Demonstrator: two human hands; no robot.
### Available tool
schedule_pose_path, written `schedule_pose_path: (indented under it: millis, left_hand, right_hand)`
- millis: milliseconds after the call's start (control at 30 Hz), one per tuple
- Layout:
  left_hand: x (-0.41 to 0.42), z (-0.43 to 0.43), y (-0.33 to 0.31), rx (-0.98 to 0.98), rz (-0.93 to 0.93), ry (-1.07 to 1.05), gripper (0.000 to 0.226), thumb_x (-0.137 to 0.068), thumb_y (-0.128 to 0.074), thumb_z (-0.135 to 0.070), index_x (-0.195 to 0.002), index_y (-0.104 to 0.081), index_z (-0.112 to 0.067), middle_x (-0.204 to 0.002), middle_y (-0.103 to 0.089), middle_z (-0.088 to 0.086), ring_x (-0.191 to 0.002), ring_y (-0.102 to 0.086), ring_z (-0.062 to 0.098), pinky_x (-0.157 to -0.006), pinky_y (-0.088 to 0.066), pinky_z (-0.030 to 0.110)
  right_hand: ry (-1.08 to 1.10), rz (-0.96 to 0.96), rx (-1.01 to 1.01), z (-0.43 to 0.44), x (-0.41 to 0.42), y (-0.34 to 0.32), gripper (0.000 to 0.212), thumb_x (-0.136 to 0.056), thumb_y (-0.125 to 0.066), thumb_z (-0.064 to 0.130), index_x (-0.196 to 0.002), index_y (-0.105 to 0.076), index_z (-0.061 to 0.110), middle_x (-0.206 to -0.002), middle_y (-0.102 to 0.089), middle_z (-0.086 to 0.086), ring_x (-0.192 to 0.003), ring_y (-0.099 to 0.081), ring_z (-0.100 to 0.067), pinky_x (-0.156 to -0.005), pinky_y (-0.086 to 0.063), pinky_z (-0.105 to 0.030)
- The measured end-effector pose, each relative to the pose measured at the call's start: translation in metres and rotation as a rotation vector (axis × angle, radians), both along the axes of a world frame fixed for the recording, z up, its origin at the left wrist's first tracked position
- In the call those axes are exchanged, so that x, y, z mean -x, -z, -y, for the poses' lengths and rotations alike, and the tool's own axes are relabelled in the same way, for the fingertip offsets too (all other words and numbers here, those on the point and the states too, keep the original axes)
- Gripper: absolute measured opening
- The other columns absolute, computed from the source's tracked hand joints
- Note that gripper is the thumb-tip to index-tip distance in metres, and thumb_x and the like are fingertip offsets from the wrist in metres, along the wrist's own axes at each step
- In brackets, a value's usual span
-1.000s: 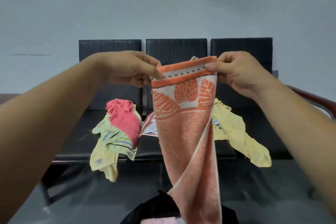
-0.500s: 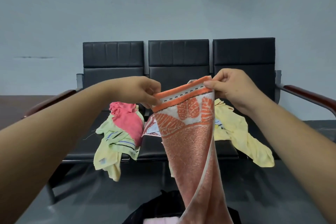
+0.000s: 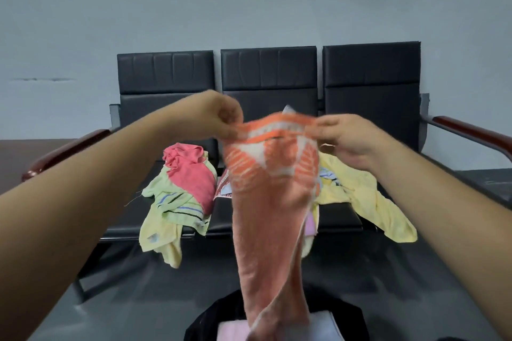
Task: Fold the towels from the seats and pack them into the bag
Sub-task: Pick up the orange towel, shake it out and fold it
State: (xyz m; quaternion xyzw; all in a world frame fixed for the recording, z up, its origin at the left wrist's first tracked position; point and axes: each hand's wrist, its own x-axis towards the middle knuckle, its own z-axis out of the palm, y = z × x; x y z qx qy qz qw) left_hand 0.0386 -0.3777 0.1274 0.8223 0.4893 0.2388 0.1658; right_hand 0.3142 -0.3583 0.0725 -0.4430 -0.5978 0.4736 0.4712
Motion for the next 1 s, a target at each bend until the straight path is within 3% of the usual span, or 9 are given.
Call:
schedule_pose_path:
  millis: [67, 233, 400, 467, 633, 733, 800, 867, 1000]
  left_hand:
    - [-0.003, -0.008, 0.009, -0.130, -0.251, -0.142, 0.017, -0.083, -0.081, -0.025, -0.080, -0.064, -0.023, -0.069, -0.066, -0.009, -0.065, -0.058, 0.011, -0.061, -0.043, 0.024]
    - [-0.007, -0.014, 0.015, -0.291, 0.041, -0.179, 0.021, -0.083, -0.080, -0.023, -0.091, -0.061, -0.020, -0.073, -0.062, -0.006, -0.062, -0.053, 0.009, -0.062, -0.041, 0.027]
    - [-0.006, -0.023, 0.026, -0.246, 0.063, -0.216, 0.014, -0.086, -0.078, -0.027, -0.097, -0.073, -0.021, -0.081, -0.071, 0.003, -0.072, -0.061, 0.016, -0.068, -0.046, 0.033]
    - [-0.005, -0.024, 0.036, -0.181, 0.189, -0.231, 0.015, -0.088, -0.076, -0.032, -0.092, -0.074, -0.018, -0.082, -0.073, 0.007, -0.073, -0.061, 0.015, -0.071, -0.047, 0.032]
    - [-0.003, -0.030, 0.076, 0.120, 0.929, 0.000, 0.010, -0.093, -0.069, -0.019, -0.094, -0.066, -0.010, -0.084, -0.070, 0.006, -0.079, -0.067, 0.018, -0.078, -0.054, 0.034]
    - [0.001, -0.026, 0.116, 0.267, 0.737, 0.072, 0.036, -0.084, -0.078, -0.031, -0.114, -0.068, -0.013, -0.109, -0.074, 0.008, -0.100, -0.072, 0.026, -0.089, -0.057, 0.042]
    - [-0.002, -0.023, 0.148, 0.352, 0.561, 0.055, 0.026, -0.083, -0.078, -0.021, -0.106, -0.068, -0.013, -0.094, -0.077, -0.004, -0.084, -0.073, 0.014, -0.075, -0.060, 0.036]
    - [-0.009, -0.019, 0.172, 0.459, 0.690, 0.028, 0.017, -0.085, -0.070, -0.004, -0.100, -0.065, -0.011, -0.084, -0.077, -0.008, -0.076, -0.072, 0.007, -0.066, -0.056, 0.021]
    - [-0.018, -0.018, 0.201, 0.613, 0.939, 0.071, 0.029, -0.077, -0.074, -0.003, -0.106, -0.071, -0.009, -0.104, -0.077, 0.005, -0.095, -0.073, 0.019, -0.075, -0.058, 0.027]
  right_hand:
    - [0.205, 0.269, -0.066, -0.006, -0.001, 0.015, 0.008, -0.083, -0.081, 0.010, -0.090, -0.076, 0.011, -0.087, -0.074, 0.000, -0.081, -0.066, -0.010, -0.071, -0.048, -0.022]
    - [0.183, -0.114, -0.113, -0.016, -0.003, 0.015, 0.011, -0.089, -0.074, 0.008, -0.100, -0.074, 0.005, -0.097, -0.077, -0.014, -0.095, -0.074, -0.027, -0.090, -0.059, -0.038]
    - [0.125, -0.179, -0.059, -0.018, -0.003, 0.016, 0.016, -0.089, -0.072, 0.005, -0.105, -0.072, 0.001, -0.090, -0.077, -0.012, -0.085, -0.075, -0.023, -0.076, -0.060, -0.032]
    - [0.085, -0.222, -0.037, -0.016, -0.003, 0.018, 0.018, -0.090, -0.071, 0.005, -0.108, -0.071, 0.000, -0.091, -0.077, -0.012, -0.086, -0.076, -0.023, -0.075, -0.061, -0.034]
    - [-0.024, -0.377, 0.032, -0.012, 0.010, 0.019, 0.031, -0.091, -0.069, 0.007, -0.120, -0.067, -0.003, -0.100, -0.076, -0.014, -0.088, -0.074, -0.022, -0.078, -0.063, -0.036]
    - [-0.079, -0.350, 0.075, -0.009, 0.019, 0.013, 0.024, -0.090, -0.069, 0.007, -0.113, -0.070, 0.002, -0.097, -0.077, -0.012, -0.085, -0.075, -0.020, -0.072, -0.062, -0.032]
    - [-0.070, -0.335, 0.130, -0.010, 0.022, 0.012, 0.020, -0.089, -0.071, 0.007, -0.109, -0.071, 0.003, -0.098, -0.078, -0.012, -0.087, -0.076, -0.020, -0.072, -0.063, -0.032]
    - [-0.019, -0.314, 0.209, -0.016, 0.021, 0.016, 0.023, -0.089, -0.072, 0.007, -0.111, -0.070, 0.002, -0.100, -0.078, -0.014, -0.087, -0.077, -0.021, -0.071, -0.063, -0.033]
    - [0.094, -0.295, 0.432, -0.035, 0.012, 0.050, 0.021, -0.091, -0.072, 0.009, -0.110, -0.070, 0.001, -0.100, -0.078, -0.013, -0.084, -0.077, -0.019, -0.071, -0.064, -0.034]
